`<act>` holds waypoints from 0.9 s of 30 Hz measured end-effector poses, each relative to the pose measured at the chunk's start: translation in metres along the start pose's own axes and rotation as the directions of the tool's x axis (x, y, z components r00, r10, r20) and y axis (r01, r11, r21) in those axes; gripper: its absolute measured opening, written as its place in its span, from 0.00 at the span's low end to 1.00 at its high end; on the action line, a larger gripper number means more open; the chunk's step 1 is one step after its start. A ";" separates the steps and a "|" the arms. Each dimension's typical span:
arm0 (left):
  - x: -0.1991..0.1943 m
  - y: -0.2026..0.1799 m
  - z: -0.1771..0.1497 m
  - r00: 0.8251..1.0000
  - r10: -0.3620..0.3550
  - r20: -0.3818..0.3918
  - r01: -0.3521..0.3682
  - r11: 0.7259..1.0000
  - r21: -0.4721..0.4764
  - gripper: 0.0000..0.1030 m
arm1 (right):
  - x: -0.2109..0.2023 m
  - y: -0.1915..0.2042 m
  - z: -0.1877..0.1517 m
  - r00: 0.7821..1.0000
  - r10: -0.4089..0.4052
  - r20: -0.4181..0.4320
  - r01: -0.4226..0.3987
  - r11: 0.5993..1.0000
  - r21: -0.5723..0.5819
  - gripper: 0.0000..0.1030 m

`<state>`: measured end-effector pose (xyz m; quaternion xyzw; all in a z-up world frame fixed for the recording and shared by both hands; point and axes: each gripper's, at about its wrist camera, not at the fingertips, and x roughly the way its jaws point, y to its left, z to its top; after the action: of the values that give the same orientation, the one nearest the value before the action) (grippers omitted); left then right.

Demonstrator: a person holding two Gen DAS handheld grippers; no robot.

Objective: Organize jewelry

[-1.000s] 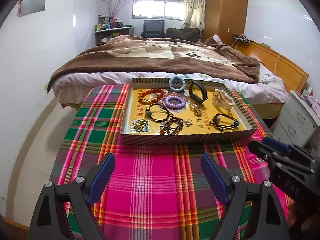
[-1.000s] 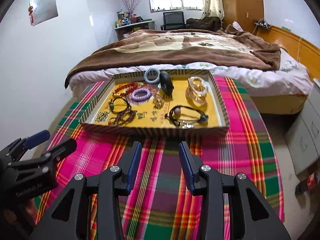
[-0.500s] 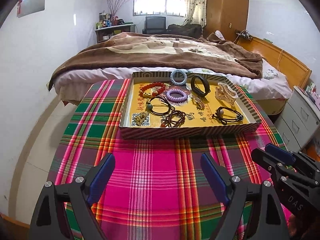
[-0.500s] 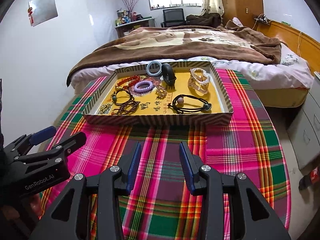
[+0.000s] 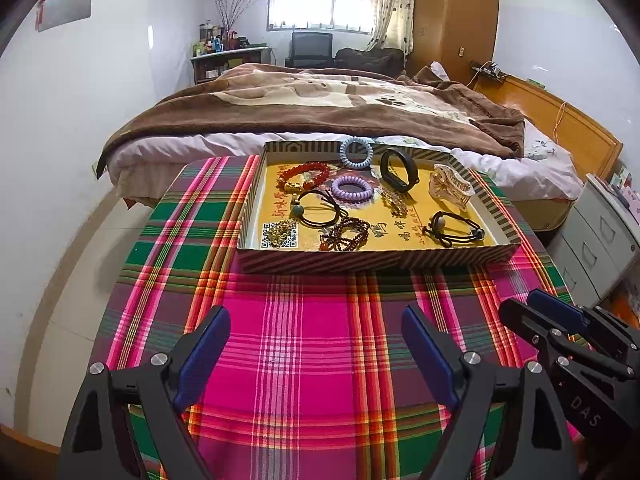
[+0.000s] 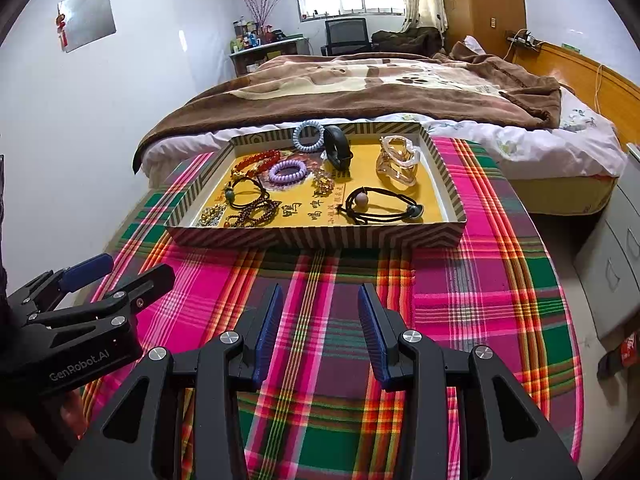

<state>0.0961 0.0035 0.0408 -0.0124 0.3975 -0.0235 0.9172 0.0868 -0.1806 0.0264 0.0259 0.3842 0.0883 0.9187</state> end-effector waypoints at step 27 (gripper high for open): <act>0.002 -0.007 -0.001 1.000 0.017 -0.006 -0.017 1.000 0.023 0.84 | 0.000 -0.002 -0.001 1.000 -0.005 -0.004 0.005 1.000 0.006 0.39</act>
<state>0.0968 -0.0037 0.0391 0.0016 0.3999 -0.0202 0.9163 0.0861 -0.1821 0.0257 0.0274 0.3862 0.0849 0.9181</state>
